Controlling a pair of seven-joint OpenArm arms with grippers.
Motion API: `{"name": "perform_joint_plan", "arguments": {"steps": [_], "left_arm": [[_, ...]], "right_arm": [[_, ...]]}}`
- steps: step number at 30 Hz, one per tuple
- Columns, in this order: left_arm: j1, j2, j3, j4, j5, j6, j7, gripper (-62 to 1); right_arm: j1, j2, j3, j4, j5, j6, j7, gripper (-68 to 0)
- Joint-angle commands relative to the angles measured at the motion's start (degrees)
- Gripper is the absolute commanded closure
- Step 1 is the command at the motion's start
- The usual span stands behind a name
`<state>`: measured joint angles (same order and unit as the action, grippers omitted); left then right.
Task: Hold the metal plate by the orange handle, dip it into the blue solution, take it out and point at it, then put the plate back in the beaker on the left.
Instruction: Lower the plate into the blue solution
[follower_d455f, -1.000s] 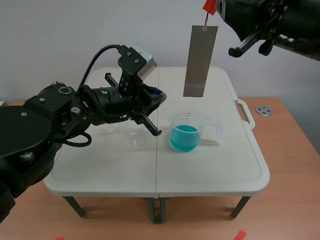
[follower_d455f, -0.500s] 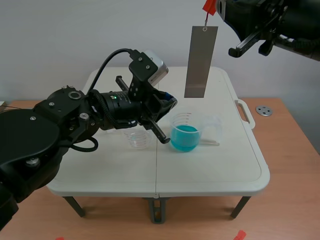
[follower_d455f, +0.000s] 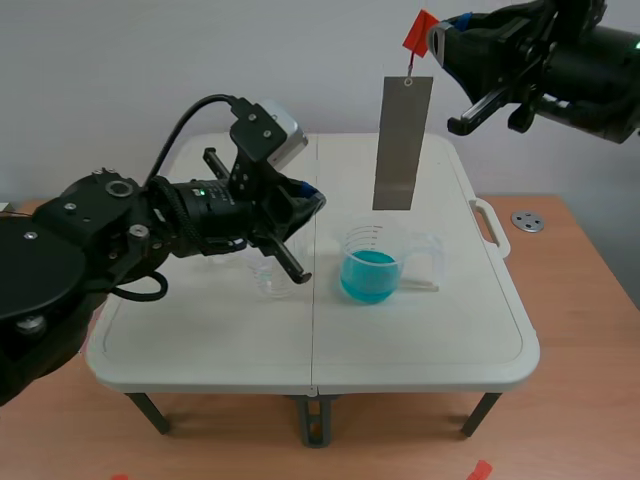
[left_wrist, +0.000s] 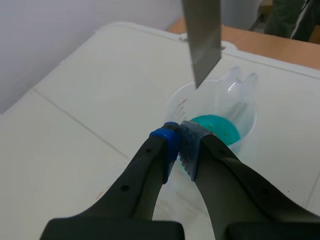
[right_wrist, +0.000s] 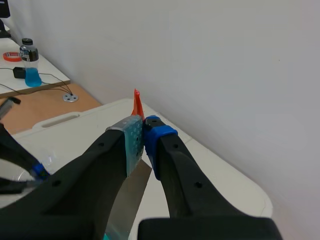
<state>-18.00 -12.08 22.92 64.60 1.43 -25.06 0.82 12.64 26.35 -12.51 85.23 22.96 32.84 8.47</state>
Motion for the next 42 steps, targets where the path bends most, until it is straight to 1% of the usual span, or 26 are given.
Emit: {"name": "perform_joint_plan", "arguments": {"steps": [1,5,8,11,13,17,19,21,23,27,30,36,42], "left_arm": [[1.0,-3.0,-2.7,4.3,-1.1,0.5,-1.0,-1.7],[6.4,-9.3,-7.7,10.0,-2.0,0.5,-1.0,-1.7],[11.7,-14.4,-12.0,13.2,-4.1,0.5,-1.0,-1.7],[17.9,-19.2,-16.8,15.2,-6.6,0.7,-1.3,-1.7],[22.6,-21.9,-19.9,15.9,-8.4,2.0,-1.5,-1.7],[32.3,-25.9,-25.9,16.2,-8.5,4.3,-1.4,-1.7],[37.6,-27.1,-28.7,16.1,-8.5,6.7,-1.4,-1.7],[42.5,-27.3,-31.2,16.1,-8.5,9.2,-1.4,-1.7],[47.2,-27.3,-32.9,15.9,-8.5,10.5,-1.4,-1.7],[54.9,-26.8,-33.7,14.9,-8.5,10.6,-1.4,-1.7],[59.0,-24.9,-33.7,13.7,-8.5,10.5,-1.4,-1.7],[62.8,-19.7,-32.6,9.1,-8.4,10.3,-1.4,-1.6],[63.1,-16.3,-27.9,2.4,-7.8,10.1,-1.2,-1.6]], "right_arm": [[1.3,-0.4,-0.1,-0.4,-0.1,-0.2,1.1,-1.3],[1.3,-1.6,-0.1,-2.2,-1.8,-0.2,2.1,-1.3],[1.3,-2.3,-0.4,-3.7,-2.4,-0.2,2.6,-1.3],[1.3,-3.3,-0.7,-5.4,-4.0,-0.2,3.6,-1.3],[1.3,-4.0,-0.7,-6.4,-4.9,-0.2,4.0,-1.3],[1.3,-5.0,-1.1,-8.2,-6.4,-0.2,5.0,-1.3],[1.3,-5.4,-1.6,-9.2,-6.6,-0.2,5.2,-1.3],[1.3,-6.1,-2.1,-10.3,-7.6,-0.2,5.9,-1.3],[1.3,-6.6,-2.6,-11.3,-8.4,-0.2,6.5,-1.3],[1.3,-7.9,-3.0,-13.2,-10.1,-0.2,7.2,-1.3],[1.3,-8.5,-3.3,-14.5,-11.1,-0.2,7.4,-1.3],[1.3,-8.9,-3.3,-16.0,-11.5,-0.2,7.4,-1.3],[1.3,-8.9,-3.3,-17.3,-12.5,0.0,7.6,-1.3]]}}
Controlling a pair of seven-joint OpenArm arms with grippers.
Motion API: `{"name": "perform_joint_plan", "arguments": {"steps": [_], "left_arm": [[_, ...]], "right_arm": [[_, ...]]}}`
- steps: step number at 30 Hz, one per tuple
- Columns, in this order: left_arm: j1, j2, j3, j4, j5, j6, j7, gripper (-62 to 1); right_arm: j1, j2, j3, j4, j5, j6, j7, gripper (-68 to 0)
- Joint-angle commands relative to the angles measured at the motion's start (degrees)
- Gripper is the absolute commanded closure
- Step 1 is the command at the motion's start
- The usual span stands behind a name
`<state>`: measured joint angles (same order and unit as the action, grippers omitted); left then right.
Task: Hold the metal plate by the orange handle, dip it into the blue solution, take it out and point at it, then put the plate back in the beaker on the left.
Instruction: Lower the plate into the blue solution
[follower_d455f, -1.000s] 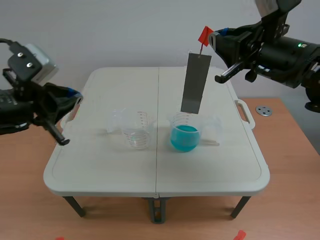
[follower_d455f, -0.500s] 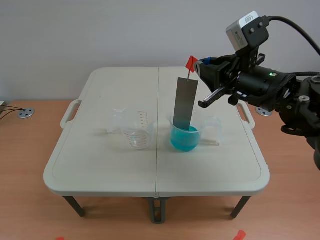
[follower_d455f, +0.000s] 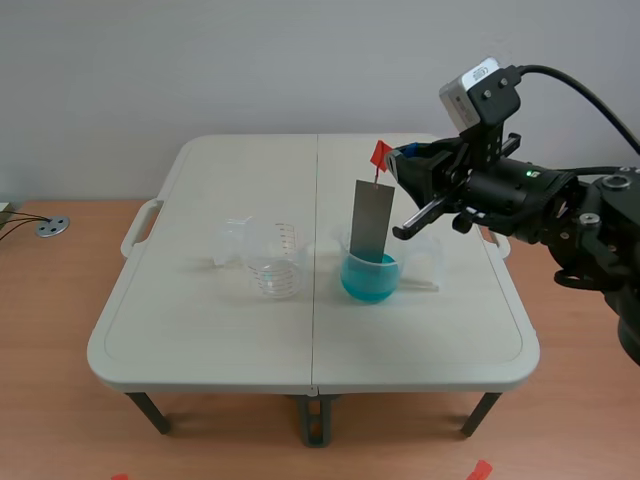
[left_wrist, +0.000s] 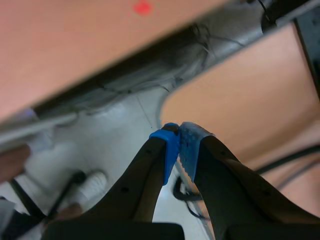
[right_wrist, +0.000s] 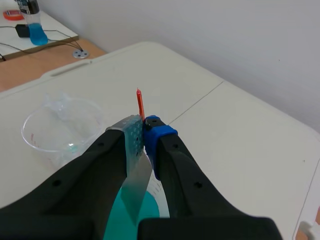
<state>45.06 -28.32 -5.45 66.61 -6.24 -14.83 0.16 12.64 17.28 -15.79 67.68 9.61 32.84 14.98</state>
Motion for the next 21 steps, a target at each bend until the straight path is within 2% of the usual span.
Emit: {"name": "perform_joint_plan", "arguments": {"steps": [1,11,21], "left_arm": [[0.0,0.1,1.5,-0.6,0.0,-0.1,-0.5,-1.6],[0.0,0.8,10.3,-6.8,0.0,-0.1,-0.6,-1.6],[0.0,0.8,14.2,-8.2,0.0,-0.1,-0.6,-1.6]], "right_arm": [[1.3,0.2,0.0,0.0,0.6,0.0,1.1,-1.3],[1.3,0.2,0.0,-1.0,-0.4,0.1,1.5,-1.3],[1.3,0.2,0.0,-1.0,-0.5,0.1,2.0,-1.3]]}}
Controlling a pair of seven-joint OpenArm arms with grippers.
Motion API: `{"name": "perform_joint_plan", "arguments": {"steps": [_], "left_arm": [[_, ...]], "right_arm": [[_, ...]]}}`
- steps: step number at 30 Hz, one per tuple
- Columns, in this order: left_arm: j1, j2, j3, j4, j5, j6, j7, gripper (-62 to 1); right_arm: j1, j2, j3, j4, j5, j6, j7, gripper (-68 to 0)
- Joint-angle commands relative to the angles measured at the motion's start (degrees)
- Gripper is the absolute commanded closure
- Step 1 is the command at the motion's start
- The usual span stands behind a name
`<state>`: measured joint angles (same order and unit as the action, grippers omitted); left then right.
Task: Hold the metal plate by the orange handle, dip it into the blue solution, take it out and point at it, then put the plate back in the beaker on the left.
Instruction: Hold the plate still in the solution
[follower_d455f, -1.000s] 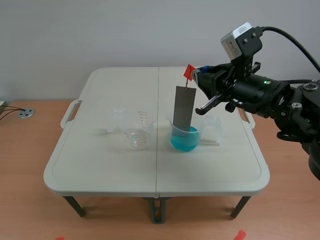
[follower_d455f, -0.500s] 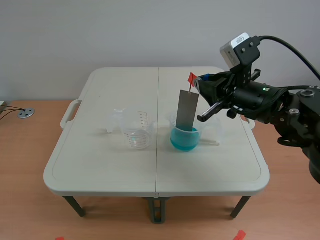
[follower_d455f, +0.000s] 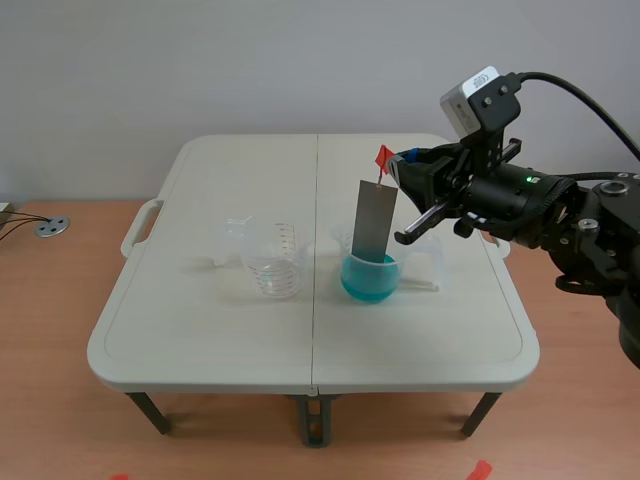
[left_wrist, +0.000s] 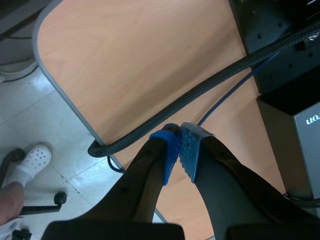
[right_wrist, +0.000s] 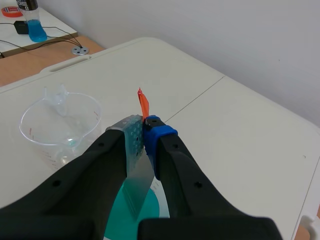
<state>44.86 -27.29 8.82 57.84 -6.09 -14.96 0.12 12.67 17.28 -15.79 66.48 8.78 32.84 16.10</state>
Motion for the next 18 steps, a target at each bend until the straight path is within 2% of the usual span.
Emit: {"name": "perform_joint_plan", "arguments": {"steps": [1,18], "left_arm": [[0.2,-0.2,0.1,0.6,-0.2,0.0,-0.5,-1.7],[0.2,-0.2,0.2,0.6,-0.3,0.0,-0.1,-1.6]], "right_arm": [[1.3,0.2,0.0,0.2,0.4,0.1,0.9,-1.3],[1.3,0.2,0.0,0.2,-0.7,0.1,1.0,-1.3]]}}
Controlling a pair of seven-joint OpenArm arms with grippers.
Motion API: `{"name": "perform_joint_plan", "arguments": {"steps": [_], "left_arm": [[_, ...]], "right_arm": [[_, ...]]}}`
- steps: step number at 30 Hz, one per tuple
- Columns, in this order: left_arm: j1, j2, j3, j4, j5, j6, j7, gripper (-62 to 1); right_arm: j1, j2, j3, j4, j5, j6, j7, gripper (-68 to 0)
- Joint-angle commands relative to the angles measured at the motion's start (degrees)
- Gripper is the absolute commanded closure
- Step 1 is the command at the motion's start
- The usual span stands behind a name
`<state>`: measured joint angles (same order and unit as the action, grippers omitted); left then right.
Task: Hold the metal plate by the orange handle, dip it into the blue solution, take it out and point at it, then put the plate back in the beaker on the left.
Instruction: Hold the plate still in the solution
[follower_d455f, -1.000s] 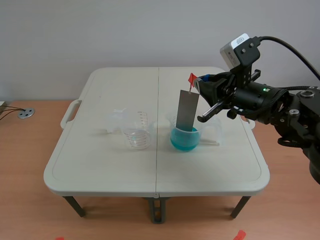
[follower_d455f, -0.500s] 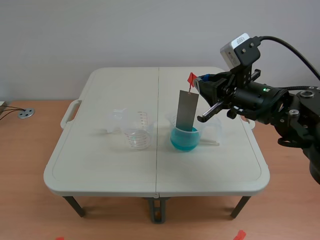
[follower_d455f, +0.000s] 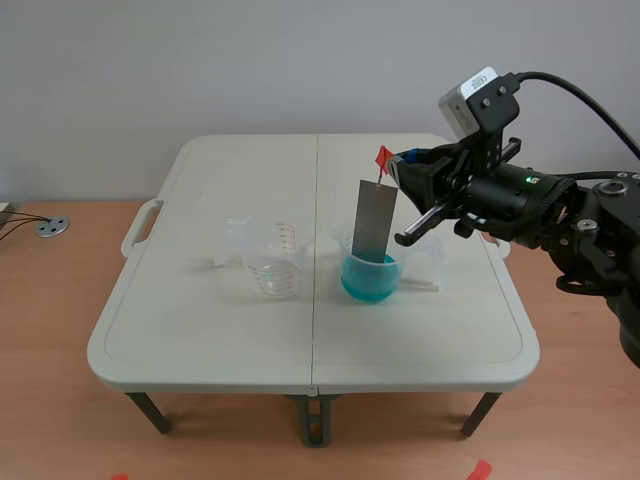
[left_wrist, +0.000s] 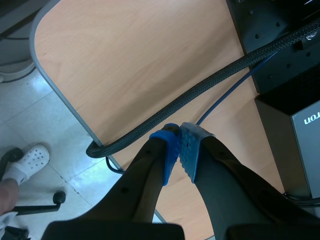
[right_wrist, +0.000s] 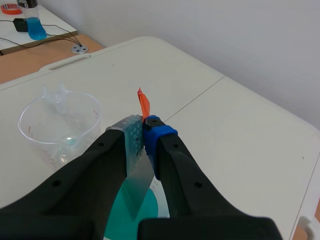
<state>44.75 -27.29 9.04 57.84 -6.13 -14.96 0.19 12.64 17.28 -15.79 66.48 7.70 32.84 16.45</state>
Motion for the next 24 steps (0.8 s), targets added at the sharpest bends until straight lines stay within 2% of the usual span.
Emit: {"name": "perform_joint_plan", "arguments": {"steps": [1,24], "left_arm": [[0.2,-0.2,0.0,0.6,-0.3,0.0,-0.2,-1.6],[-0.2,-0.2,0.0,0.2,-0.3,0.0,1.0,-1.6]], "right_arm": [[1.3,0.2,0.0,0.2,0.4,0.1,0.7,-1.3],[1.3,0.4,0.0,0.2,0.4,0.2,0.9,-1.3]]}}
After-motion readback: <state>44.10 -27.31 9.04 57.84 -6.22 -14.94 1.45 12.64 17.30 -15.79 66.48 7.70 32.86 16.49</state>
